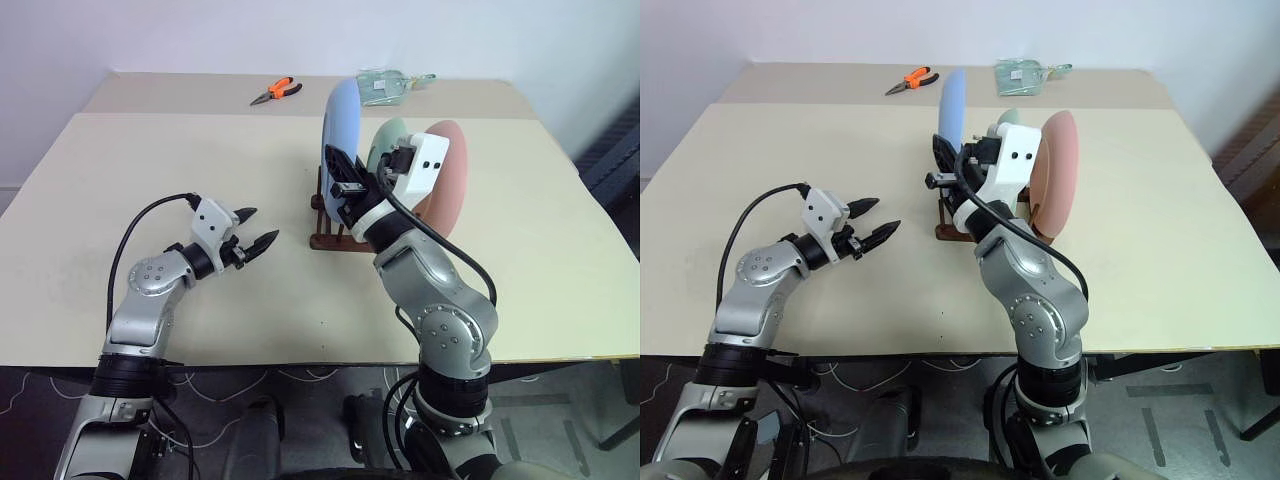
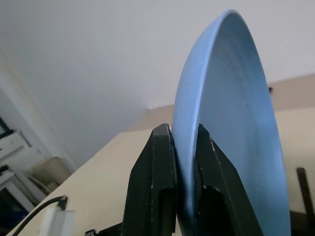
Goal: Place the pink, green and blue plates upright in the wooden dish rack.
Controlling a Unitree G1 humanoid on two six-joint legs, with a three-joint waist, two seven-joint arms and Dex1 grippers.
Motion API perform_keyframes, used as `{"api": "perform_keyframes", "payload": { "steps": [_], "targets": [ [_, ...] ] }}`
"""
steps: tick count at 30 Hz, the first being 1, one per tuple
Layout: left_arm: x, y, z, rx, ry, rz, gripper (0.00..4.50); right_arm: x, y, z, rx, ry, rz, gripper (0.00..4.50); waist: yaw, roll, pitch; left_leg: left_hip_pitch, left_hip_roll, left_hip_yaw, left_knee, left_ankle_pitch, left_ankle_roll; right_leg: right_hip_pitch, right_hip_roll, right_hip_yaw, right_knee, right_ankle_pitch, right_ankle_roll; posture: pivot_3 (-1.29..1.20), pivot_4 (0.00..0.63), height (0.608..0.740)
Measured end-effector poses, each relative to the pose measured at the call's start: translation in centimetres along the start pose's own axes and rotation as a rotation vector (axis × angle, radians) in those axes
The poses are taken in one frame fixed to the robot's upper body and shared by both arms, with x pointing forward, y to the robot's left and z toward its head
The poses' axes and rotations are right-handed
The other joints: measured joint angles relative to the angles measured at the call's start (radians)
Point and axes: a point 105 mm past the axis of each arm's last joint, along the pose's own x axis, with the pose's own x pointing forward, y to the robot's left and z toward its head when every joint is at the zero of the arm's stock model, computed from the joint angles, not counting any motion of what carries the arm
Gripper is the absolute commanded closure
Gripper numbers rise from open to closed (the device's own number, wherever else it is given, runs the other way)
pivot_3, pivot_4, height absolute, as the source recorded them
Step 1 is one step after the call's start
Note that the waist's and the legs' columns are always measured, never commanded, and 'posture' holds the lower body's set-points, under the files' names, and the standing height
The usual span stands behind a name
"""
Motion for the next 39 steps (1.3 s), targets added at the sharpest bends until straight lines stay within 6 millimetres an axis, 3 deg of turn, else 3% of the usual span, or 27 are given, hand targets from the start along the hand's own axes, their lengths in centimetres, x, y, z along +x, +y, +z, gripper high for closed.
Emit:
{"api": "perform_keyframes", "payload": {
  "steps": [5,8,13,23,25,29,31,33,36,39],
  "targets": [
    [0.0,-0.9,0.3,0.008,0.000,-0.057,1.41,0.7,-1.7,-1.0,0.045,0.058,-0.063,4.50,-0.002,0.000,0.000,0.000,0.000,0.000,0.000,0.000,0.000,0.000,0.000,0.000,0.000,0.000,0.000,0.00,0.150,0.732],
    [-0.2,-1.2,-0.2,-0.004,0.016,-0.068,1.35,1.3,-1.7,-0.4,0.049,0.053,-0.053,3.40,-0.006,0.001,0.000,0.000,0.000,0.000,0.000,0.000,0.000,0.000,0.000,0.000,0.000,0.000,0.000,0.00,0.150,0.732],
    [-0.2,-1.3,-0.2,-0.003,0.017,-0.076,1.35,2.1,-0.8,0.6,-0.037,0.050,0.012,0.83,-0.018,0.001,0.001,0.000,0.000,-0.001,0.000,0.000,0.000,0.000,0.001,0.000,0.000,0.000,0.000,0.00,0.150,0.732],
    [-0.1,-1.5,-0.3,-0.001,0.019,-0.084,1.35,2.1,-0.9,1.4,-0.399,0.090,0.099,0.83,-0.017,0.001,0.001,0.000,0.000,0.000,0.000,0.000,0.000,0.000,0.001,0.000,0.000,0.000,0.000,0.00,0.150,0.732],
    [-0.1,-1.5,-0.4,-0.002,0.019,-0.084,1.35,1.8,-0.9,2.6,-0.507,0.065,0.124,0.83,-0.016,0.001,0.001,-0.001,0.000,0.000,0.000,0.000,0.000,0.000,0.000,0.000,-0.001,0.000,0.000,0.00,0.150,0.732],
    [0.3,-0.4,-0.5,0.000,0.019,-0.065,1.35,-0.2,-1.6,8.1,-0.789,-0.038,0.175,0.83,-0.008,0.001,0.001,-0.003,-0.001,-0.001,0.001,0.000,0.000,-0.001,0.000,0.000,-0.002,0.000,0.000,0.00,0.150,0.732],
    [0.0,0.7,-0.6,0.002,0.024,-0.036,1.35,-1.8,-3.2,11.5,-0.858,-0.067,0.126,0.83,-0.006,0.001,0.001,-0.003,-0.001,-0.001,0.001,0.000,0.000,-0.001,0.000,0.000,-0.003,0.000,0.000,0.00,0.150,0.732],
    [-0.1,1.2,-0.6,0.015,0.023,-0.025,1.35,-3.3,-4.8,13.0,-0.917,-0.051,0.080,0.83,-0.004,0.001,0.001,-0.003,0.000,-0.001,0.001,0.000,0.001,-0.001,0.000,0.000,-0.003,-0.001,0.001,0.00,0.150,0.732],
    [-0.4,1.9,-1.3,0.041,0.049,-0.011,1.35,-6.5,-8.4,13.1,-0.962,0.069,-0.001,0.83,0.006,0.001,0.001,-0.003,0.000,0.000,0.000,-0.001,0.002,-0.001,0.000,0.001,-0.004,-0.001,0.001,0.00,0.150,0.732],
    [-1.6,3.4,-2.5,0.035,0.100,0.032,1.35,-11.1,-12.9,11.9,-0.932,0.254,-0.110,0.83,0.014,0.001,0.001,-0.003,0.000,0.000,0.001,-0.001,0.002,0.000,0.000,0.001,-0.006,-0.001,0.001,0.00,0.150,0.732]
  ]
}}
